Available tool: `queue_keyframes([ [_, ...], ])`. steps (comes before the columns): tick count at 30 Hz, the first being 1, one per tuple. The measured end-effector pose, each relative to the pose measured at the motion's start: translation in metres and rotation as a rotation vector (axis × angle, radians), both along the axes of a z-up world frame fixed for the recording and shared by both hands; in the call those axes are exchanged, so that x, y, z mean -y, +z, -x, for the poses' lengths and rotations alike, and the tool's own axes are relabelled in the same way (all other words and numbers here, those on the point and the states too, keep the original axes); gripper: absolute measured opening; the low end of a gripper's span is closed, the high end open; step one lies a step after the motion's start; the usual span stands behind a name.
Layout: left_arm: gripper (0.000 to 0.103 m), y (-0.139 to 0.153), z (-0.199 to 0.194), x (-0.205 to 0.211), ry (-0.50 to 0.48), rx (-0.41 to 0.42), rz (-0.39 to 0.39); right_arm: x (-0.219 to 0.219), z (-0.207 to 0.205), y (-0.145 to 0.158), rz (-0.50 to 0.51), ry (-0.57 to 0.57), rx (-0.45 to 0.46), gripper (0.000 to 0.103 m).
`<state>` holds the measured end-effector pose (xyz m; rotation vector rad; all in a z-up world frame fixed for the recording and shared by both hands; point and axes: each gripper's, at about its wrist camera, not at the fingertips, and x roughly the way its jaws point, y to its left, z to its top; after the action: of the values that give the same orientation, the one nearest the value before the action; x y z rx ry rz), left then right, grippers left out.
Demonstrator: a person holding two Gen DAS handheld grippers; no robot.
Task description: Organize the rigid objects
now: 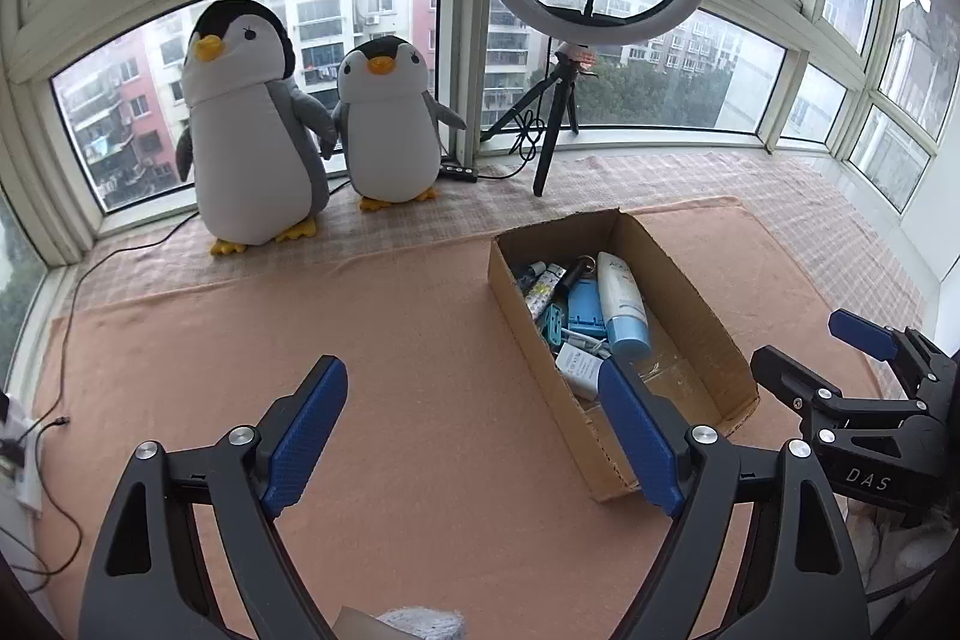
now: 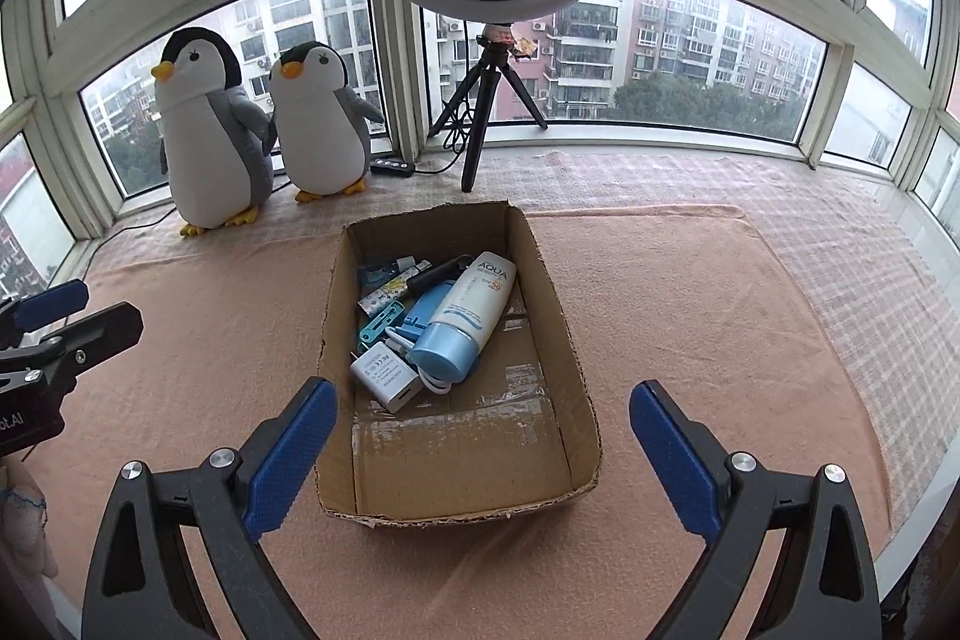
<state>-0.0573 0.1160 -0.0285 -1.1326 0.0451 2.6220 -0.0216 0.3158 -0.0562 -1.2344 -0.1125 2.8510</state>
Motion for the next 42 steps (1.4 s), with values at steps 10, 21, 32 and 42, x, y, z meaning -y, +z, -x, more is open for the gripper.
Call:
queue_keyframes([
  [10, 0.086, 0.003, -0.008, 0.005, 0.013, -0.010, -0.014, 0.016, -0.017, 0.021, -0.011, 0.017, -0.066, 0.096],
  [21, 0.086, 0.005, -0.012, 0.002, 0.005, -0.015, -0.014, 0.016, -0.017, 0.019, -0.005, 0.017, -0.061, 0.096],
  [32, 0.086, 0.006, -0.014, 0.001, 0.004, -0.018, -0.014, 0.016, -0.017, 0.019, -0.006, 0.019, -0.061, 0.096],
  [42, 0.086, 0.008, -0.014, 0.000, 0.004, -0.016, -0.017, 0.016, -0.017, 0.019, -0.006, 0.019, -0.061, 0.096],
])
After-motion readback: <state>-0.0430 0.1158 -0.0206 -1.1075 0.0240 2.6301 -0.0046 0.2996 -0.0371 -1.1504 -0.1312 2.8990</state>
